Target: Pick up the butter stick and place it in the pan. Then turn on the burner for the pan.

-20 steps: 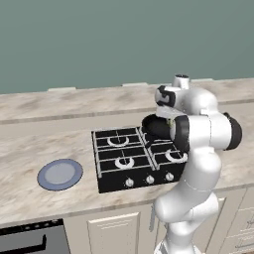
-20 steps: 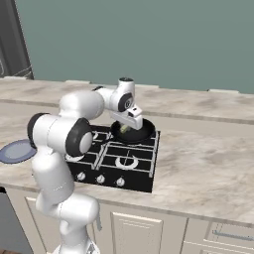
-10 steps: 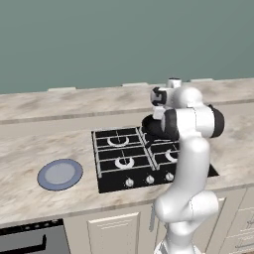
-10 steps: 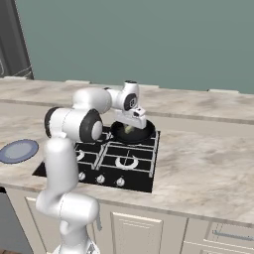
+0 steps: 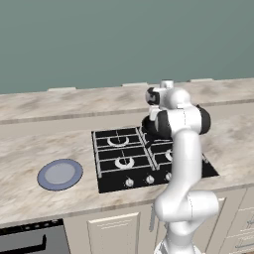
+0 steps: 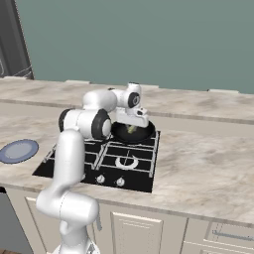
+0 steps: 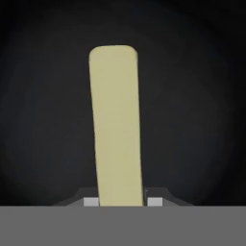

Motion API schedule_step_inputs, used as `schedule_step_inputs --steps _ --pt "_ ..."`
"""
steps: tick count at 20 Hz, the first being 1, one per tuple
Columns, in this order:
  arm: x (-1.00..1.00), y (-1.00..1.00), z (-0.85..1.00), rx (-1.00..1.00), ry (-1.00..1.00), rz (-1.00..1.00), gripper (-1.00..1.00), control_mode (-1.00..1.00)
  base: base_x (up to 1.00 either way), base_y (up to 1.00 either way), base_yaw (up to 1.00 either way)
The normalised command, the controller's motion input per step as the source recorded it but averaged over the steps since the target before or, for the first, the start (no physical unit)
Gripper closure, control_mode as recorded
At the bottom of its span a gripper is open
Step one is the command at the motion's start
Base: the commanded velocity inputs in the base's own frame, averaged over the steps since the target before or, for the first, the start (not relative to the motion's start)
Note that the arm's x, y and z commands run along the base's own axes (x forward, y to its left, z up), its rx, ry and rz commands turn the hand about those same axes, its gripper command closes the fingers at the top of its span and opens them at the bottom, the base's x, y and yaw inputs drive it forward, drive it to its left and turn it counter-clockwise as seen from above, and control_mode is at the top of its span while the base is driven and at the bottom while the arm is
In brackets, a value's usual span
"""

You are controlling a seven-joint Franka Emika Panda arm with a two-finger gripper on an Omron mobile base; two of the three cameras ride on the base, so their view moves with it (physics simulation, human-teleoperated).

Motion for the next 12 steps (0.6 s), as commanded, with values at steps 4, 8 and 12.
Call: schedule_step_inputs --steps 4,8,12 --pt "0.37 0.00 -0.23 0.00 0.07 0.09 1.00 -1.00 0.00 0.00 0.00" --pt "0.02 0.00 -0.27 0.00 0.01 0.09 -1.00 -1.00 0.00 0.00 0.00" --pt "-0.14 0.06 -0.12 0.00 -0.02 0.08 -1.00 -1.00 0.00 0.00 0.00"
